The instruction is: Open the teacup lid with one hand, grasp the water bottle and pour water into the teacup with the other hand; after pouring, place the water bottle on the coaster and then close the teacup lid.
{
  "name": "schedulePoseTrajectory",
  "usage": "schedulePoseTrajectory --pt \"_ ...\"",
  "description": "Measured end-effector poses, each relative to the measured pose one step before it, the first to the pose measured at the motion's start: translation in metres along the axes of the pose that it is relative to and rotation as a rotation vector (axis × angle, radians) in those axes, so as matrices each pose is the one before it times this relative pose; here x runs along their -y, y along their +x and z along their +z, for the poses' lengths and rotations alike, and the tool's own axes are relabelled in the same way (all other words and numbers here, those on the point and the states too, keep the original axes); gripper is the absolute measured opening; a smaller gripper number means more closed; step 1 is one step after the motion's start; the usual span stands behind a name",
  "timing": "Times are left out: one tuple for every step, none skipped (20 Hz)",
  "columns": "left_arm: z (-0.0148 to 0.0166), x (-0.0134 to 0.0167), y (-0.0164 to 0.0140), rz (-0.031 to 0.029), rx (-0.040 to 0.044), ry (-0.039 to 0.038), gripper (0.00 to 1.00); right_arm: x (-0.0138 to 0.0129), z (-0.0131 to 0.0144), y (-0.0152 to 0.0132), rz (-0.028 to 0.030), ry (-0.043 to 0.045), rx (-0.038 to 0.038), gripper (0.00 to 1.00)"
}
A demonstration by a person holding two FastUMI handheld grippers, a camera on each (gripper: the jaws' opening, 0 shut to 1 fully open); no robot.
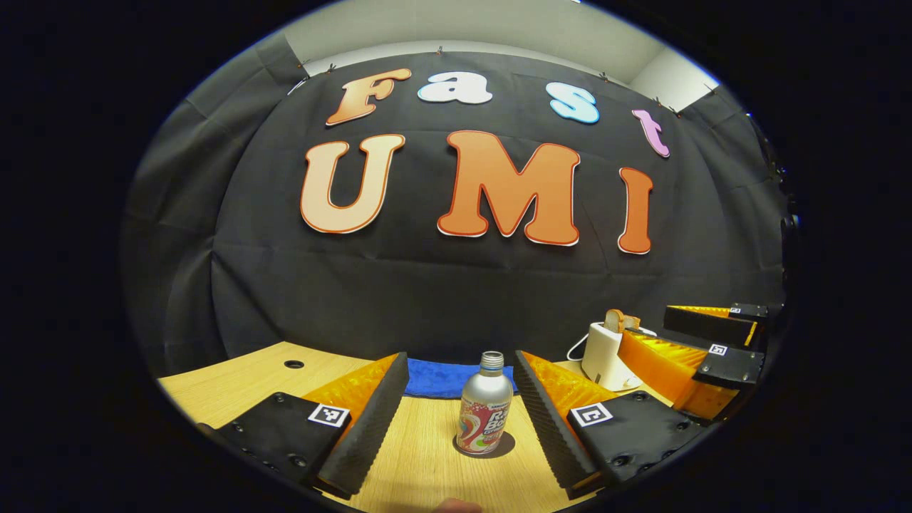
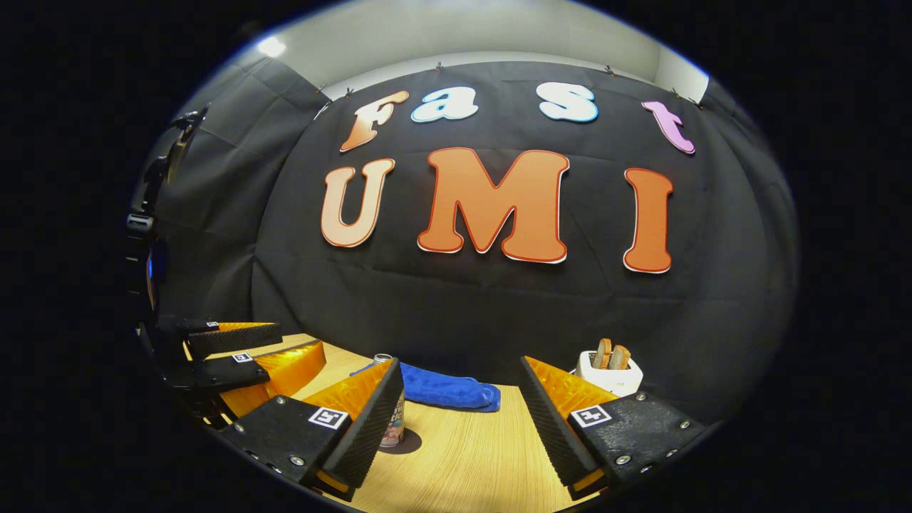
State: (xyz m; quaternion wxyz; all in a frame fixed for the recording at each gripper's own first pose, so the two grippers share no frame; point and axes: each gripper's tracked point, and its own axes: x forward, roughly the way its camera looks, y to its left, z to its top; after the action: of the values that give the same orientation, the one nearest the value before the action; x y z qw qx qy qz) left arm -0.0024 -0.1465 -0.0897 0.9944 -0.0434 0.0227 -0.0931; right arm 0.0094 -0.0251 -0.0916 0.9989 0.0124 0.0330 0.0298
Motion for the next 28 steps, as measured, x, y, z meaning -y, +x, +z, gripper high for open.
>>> schedulePoseTrajectory --pt "0.0004 -0.00164 -0.00072 0.0017 0.00049 -0.00144 0.97 -0.00144 0.00107 -0.00031 0.00054 0.00226 -0.00199 0.94" --pt "-0.0002 -0.00197 -0.00127 0.00267 0.00078 -0.00161 0.97 -0.00193 0.00113 -0.00073 0.00133 0.00057 -0.00265 0.98" --pt "0.00153 -0.00312 0.00016 0.00332 0.0004 -0.00042 0.97 -0.00155 0.00167 -0.00022 -0.00151 -0.00271 0.00024 0.98" --pt "0.00108 -0.00273 -0.00244 0.0034 -0.00141 0.00082 0.99 -0.00151 0.00074 -0.00046 0.00023 -0.00587 -0.00157 0.98" --pt "0.00396 -0.0018 -0.00189 -0.00111 0.00706 -0.00421 1.0 -0.00272 -0.00006 -0.00039 0.00171 -0.0058 -0.00241 0.98" --pt "0.00512 -0.00097 -0.00203 0.00117 0.009 -0.00671 1.0 -0.00269 0.00139 -0.00139 0.00501 -0.00437 -0.00301 0.98" --pt "0.00464 -0.00223 -0.00151 0.00007 0.00902 -0.00241 0.97 -0.00413 0.0035 -0.0012 0.00925 -0.00218 0.00664 0.98" --pt "0.00521 -0.00306 -0.00035 0.00337 0.00855 0.00368 0.97 -0.0024 0.00573 -0.00107 0.00213 0.00044 0.01418 0.98" --pt "0.00457 -0.00365 -0.00201 0.00567 0.00492 0.0112 0.97 -0.00045 0.00601 -0.00003 0.00252 -0.0004 0.01227 0.98" --pt "0.00381 -0.00333 -0.00093 0.00578 0.00753 0.01287 0.98 -0.0008 0.0038 0.00011 -0.00262 0.00036 0.00746 0.98" --pt "0.00328 -0.00336 -0.00102 0.00604 0.00676 0.01243 0.98 0.00157 0.00311 -0.00101 -0.00318 0.0017 0.00689 0.98" --pt "0.00149 -0.00304 -0.00023 0.00353 0.00588 0.0108 0.99 0.00121 0.00114 -0.00049 -0.00375 0.00202 0.00358 0.98" --pt "0.00235 -0.0024 -0.00031 0.00254 0.00469 0.00801 1.0 0.00147 0.00118 -0.00074 -0.00701 0.00089 0.00087 0.98" --pt "0.00015 -0.00215 -0.00123 0.00288 0.0 0.0083 0.93 0.00174 0.00035 -0.00087 -0.00402 0.00103 -0.00059 0.98" --pt "-0.00008 -0.00164 -0.0008 0.00297 -0.00094 0.00602 0.97 0.00131 -0.00032 -0.00032 -0.00668 0.00044 -0.00292 0.98" --pt "-0.00044 -0.00153 0.00078 0.00077 -0.00198 0.0029 0.96 0.00161 -0.00037 -0.00064 -0.00428 -0.00054 0.00036 0.98" --pt "-0.00097 -0.00033 0.00104 -0.00049 -0.0013 0.00066 0.96 0.0012 0.00006 -0.00104 -0.00538 -0.00169 0.00026 0.98" --pt "-0.0004 0.00009 -0.00035 0.00018 -0.00062 -0.00056 0.98 0.00112 -0.0008 -0.00061 -0.00306 -0.00104 -0.00096 0.98" --pt "-0.0002 -0.0005 0.0005 -0.00139 0.00025 -0.00317 1.0 0.00034 -0.00067 0.00021 -0.00128 0.0011 -0.00268 0.98" --pt "-0.00168 0.00065 -0.0005 0.00058 -0.00197 -0.00299 0.96 0.00143 -0.00083 -0.00061 -0.00408 0.00208 -0.0047 0.98" --pt "-0.00114 -0.00198 0.00138 0.00305 -0.00335 -0.00166 0.96 0.00022 -0.00237 -0.00128 -0.00128 0.00116 -0.00509 0.98" --pt "-0.00222 -0.00155 -0.00007 0.00406 -0.00389 -0.00072 1.0 0.00142 -0.00154 0.00006 -0.007 -0.00074 -0.00619 0.98" --pt "-0.0006 -0.00181 -0.00022 0.00731 -0.00204 -0.00206 1.0 0.00104 -0.00163 -0.00031 -0.00484 -0.00061 -0.00664 0.98" --pt "-0.00105 -0.00246 0.00011 0.00438 -0.00163 0.00003 1.0 0.00142 -0.00161 -0.00003 -0.00567 0.00123 -0.00761 0.98" --pt "-0.00047 -0.00184 -0.00014 0.00551 -0.00092 0.00089 1.0 0.00036 -0.00084 -0.00057 -0.00404 0.00336 -0.00434 0.98" --pt "0.0002 -0.00184 0.00022 0.00633 0.00087 0.00163 1.0 0.00042 -0.00122 -0.00045 -0.00314 0.00482 -0.00542 0.98" --pt "0.00069 -0.00114 0.00043 0.00417 0.00172 0.00172 1.0 -0.00045 -0.00063 -0.00095 -0.00257 0.00594 -0.00395 0.98" --pt "0.00041 -0.00006 -0.00139 0.00261 0.00222 0.00236 1.0 0.00034 0.00013 -0.00038 -0.00245 0.0048 -0.00285 0.98"
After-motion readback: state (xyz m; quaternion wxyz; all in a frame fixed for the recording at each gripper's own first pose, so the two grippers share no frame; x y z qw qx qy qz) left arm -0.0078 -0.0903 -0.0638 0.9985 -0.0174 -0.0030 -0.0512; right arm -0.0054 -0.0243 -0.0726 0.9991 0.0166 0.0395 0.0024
